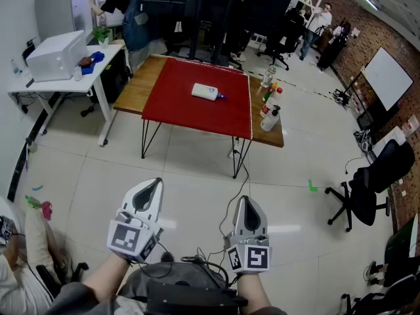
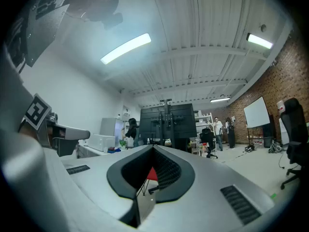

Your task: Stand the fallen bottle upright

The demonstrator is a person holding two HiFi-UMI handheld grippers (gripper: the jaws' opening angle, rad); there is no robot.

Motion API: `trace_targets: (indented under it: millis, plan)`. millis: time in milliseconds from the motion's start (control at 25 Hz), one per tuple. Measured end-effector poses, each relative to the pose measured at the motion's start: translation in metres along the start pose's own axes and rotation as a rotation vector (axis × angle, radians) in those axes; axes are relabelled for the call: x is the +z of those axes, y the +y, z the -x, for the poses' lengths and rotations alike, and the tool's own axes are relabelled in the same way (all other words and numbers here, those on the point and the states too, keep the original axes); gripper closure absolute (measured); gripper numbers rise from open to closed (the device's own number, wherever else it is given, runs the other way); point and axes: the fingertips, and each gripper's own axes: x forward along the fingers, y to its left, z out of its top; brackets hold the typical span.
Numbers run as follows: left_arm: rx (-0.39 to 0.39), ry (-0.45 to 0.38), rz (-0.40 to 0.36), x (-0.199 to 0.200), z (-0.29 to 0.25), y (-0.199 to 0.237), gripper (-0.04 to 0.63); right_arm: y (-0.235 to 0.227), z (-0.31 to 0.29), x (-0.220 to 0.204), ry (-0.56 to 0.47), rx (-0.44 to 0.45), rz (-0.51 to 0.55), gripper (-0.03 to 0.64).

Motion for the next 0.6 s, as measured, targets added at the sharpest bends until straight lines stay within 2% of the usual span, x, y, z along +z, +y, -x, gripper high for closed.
trace_targets:
  millis: [240, 600]
  plan:
    - [-0.014, 0.012, 0.016, -0.008, 0.004, 0.028, 0.568, 0.024, -0.009, -0.009, 0.011, -0.011, 0.013, 0.603]
    - [-0.031, 0.022, 0.021, -0.024, -0.027, 0.044, 0.568, 0.008, -0.032, -0.023, 0.022, -0.036, 0.006, 0.603]
